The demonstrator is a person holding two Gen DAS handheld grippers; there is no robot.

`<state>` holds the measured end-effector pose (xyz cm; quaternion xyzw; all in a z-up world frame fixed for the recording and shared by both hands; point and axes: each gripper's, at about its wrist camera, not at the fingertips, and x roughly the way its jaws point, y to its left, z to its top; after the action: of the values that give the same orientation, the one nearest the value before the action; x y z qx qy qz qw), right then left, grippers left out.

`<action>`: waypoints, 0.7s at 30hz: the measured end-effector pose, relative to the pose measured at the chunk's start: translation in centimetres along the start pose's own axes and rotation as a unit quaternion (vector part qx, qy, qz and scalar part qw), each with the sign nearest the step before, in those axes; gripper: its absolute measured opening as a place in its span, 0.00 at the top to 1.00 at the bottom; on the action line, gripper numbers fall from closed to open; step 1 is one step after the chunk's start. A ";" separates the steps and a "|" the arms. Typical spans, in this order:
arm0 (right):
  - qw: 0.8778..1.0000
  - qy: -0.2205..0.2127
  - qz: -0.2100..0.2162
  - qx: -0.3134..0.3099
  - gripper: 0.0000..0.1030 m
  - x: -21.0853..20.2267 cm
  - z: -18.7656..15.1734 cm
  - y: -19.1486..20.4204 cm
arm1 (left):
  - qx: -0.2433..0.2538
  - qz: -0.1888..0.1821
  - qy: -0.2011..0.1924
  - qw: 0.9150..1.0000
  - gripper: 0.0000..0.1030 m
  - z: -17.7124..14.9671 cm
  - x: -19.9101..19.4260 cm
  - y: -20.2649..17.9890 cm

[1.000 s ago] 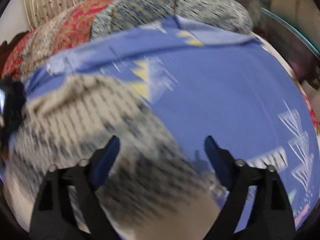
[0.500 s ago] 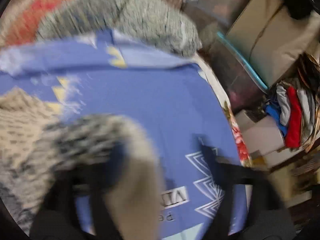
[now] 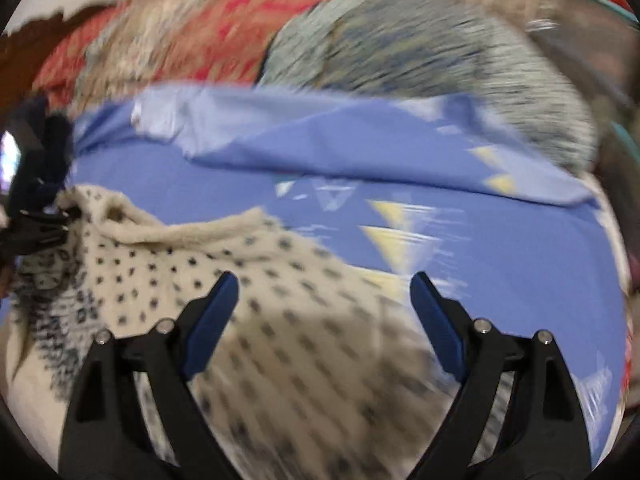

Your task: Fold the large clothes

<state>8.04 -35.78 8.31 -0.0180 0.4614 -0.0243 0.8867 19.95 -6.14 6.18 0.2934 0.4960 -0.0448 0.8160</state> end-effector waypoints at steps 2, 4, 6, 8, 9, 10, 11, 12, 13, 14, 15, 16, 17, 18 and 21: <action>0.999 0.033 -0.020 -0.034 0.40 4.1 1.2 1.9 | 0.009 0.013 0.002 1.000 0.25 0.4 0.9 -0.2; 0.997 0.057 -0.023 -0.049 0.97 6.7 1.8 3.0 | 0.010 0.025 0.006 1.000 0.25 1.7 2.2 -0.3; 0.998 0.021 -0.054 0.018 0.97 6.9 4.1 2.0 | -0.006 0.028 0.009 1.000 0.25 3.6 3.1 0.1; 0.994 0.004 -0.078 0.072 0.97 7.0 6.0 0.8 | -0.043 0.027 0.007 0.999 0.24 5.6 3.2 0.9; 0.992 0.002 -0.100 0.080 0.96 7.1 6.7 0.6 | -0.057 0.023 0.008 0.998 0.23 6.3 3.3 1.3; 0.992 0.007 -0.099 0.081 0.92 7.2 7.0 0.5 | -0.070 0.014 0.015 0.997 0.19 6.7 3.4 1.7; 0.993 0.020 -0.084 0.078 0.67 7.7 7.2 0.6 | -0.079 0.000 0.032 0.996 0.15 6.9 3.8 2.1; 0.994 0.033 -0.066 0.076 0.44 7.5 6.9 0.5 | -0.079 -0.017 0.050 0.995 0.14 6.8 4.3 2.3; 0.995 0.028 -0.061 0.078 0.41 6.7 6.5 0.4 | -0.073 -0.051 0.078 0.993 0.14 6.5 4.9 2.4; 0.995 0.006 -0.054 0.081 0.40 4.9 5.7 0.2 | -0.066 -0.087 0.103 0.989 0.14 6.1 5.4 2.4; 0.995 -0.010 -0.035 0.089 0.35 2.9 4.5 -0.2 | -0.050 -0.137 0.141 0.979 0.14 5.3 5.9 2.5; 0.995 -0.018 -0.018 0.097 0.33 1.4 3.7 -0.8 | -0.038 -0.162 0.161 0.973 0.14 4.6 5.9 2.7; 0.993 -0.030 0.004 0.110 0.33 -0.9 1.8 -1.6 | -0.020 -0.182 0.169 0.968 0.14 3.7 5.4 3.2; 0.992 -0.040 0.016 0.117 0.33 -2.8 0.0 -2.3 | -0.011 -0.188 0.166 0.968 0.14 3.1 4.9 3.8; 0.986 -0.080 0.008 0.147 0.32 -8.6 -6.8 -5.7 | 0.000 -0.192 0.150 0.970 0.14 0.7 2.6 7.2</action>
<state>-2.57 -41.07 11.75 0.1144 0.3801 -0.0830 0.9141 24.40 -0.04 7.37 0.1962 0.6595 -0.1557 0.7087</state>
